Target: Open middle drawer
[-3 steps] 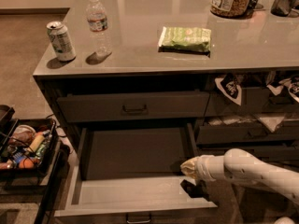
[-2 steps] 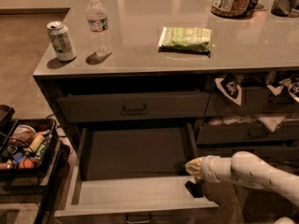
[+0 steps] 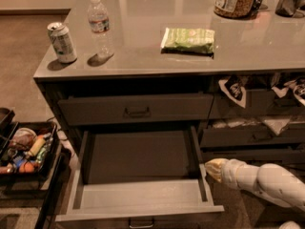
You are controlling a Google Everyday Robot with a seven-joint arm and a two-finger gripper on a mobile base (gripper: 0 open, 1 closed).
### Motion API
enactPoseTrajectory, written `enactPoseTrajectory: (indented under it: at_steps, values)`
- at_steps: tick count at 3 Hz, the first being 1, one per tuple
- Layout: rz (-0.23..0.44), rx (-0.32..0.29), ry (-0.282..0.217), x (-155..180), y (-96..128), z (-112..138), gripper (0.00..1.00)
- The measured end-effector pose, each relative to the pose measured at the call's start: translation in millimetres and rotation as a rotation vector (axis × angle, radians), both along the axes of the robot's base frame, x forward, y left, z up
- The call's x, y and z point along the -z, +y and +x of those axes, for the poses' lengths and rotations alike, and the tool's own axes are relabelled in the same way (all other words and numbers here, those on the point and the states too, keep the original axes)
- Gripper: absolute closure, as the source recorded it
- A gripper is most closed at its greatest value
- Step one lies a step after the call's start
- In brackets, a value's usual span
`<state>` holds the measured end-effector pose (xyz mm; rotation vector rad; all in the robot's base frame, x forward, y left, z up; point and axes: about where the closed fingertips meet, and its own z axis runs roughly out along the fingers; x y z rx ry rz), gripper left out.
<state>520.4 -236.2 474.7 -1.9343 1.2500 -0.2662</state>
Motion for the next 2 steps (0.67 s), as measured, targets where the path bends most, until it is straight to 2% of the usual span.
enactPoseTrajectory:
  at_steps: [1, 2]
  values:
    - [-0.020, 0.054, -0.069, -19.7, -19.4, -7.6, 1.00]
    - [-0.019, 0.062, -0.071, -20.3, -22.6, -8.7, 0.81]
